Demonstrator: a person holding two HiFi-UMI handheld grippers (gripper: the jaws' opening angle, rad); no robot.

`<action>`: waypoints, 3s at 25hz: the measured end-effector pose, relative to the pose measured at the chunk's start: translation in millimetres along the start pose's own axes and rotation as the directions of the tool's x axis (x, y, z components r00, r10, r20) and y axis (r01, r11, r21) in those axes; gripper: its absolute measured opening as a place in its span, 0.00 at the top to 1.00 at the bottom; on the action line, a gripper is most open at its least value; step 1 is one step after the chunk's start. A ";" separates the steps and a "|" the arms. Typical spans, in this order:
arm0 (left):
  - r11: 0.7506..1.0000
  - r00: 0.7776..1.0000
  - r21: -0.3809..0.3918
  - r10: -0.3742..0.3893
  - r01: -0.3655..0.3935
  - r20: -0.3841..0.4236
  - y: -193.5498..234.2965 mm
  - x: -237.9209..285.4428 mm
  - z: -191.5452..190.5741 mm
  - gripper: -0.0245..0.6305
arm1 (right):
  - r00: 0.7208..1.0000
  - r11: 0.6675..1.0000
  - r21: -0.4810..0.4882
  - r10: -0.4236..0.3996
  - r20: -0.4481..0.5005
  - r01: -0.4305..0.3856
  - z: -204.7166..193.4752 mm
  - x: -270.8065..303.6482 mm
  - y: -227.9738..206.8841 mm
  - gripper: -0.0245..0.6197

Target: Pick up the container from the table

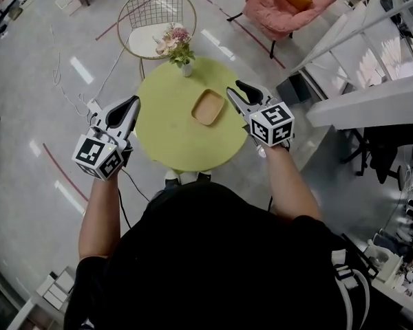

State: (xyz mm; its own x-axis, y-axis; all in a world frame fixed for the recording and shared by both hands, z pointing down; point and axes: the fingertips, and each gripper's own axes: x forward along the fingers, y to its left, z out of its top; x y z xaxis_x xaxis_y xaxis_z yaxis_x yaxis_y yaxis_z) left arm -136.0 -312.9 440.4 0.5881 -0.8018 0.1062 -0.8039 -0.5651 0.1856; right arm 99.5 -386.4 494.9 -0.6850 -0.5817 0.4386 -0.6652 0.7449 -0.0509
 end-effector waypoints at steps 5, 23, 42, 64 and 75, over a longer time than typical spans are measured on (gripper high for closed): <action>1.000 1.000 -0.013 0.013 -0.013 -0.023 8.4 -0.6 -12.3 0.93 | 0.999 1.000 -0.005 0.018 -0.050 -0.019 -25.3 22.5 5.1 0.71; 0.999 0.996 -0.052 0.011 -0.016 -0.088 23.8 11.2 -48.0 0.93 | 0.960 0.961 -0.247 0.052 -0.274 -0.122 -113.0 80.2 36.7 0.66; 0.997 0.995 -0.079 -0.012 0.003 -0.102 35.6 24.2 -57.9 0.93 | 0.852 0.894 -0.334 0.094 -0.515 -0.300 -234.4 132.4 56.5 0.56; 0.986 0.991 -0.161 0.011 -0.033 -0.135 58.0 11.3 -83.4 0.93 | 0.651 0.876 -0.245 0.097 -0.753 -0.415 -367.4 159.2 51.1 0.62; 0.981 0.990 -0.185 0.030 -0.056 -0.141 64.9 -4.3 -91.3 0.93 | 0.617 0.853 -0.287 0.051 -0.785 -0.436 -374.2 167.0 46.9 0.83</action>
State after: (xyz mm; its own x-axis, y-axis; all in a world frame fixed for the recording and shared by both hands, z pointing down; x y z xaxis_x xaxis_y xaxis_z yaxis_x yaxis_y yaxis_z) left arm -182.6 -328.4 541.2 0.5702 -0.7830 0.2486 -0.8054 -0.4732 0.3568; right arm 65.1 -326.4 901.5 -0.2234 -0.0643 0.9726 -0.1830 0.9829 0.0229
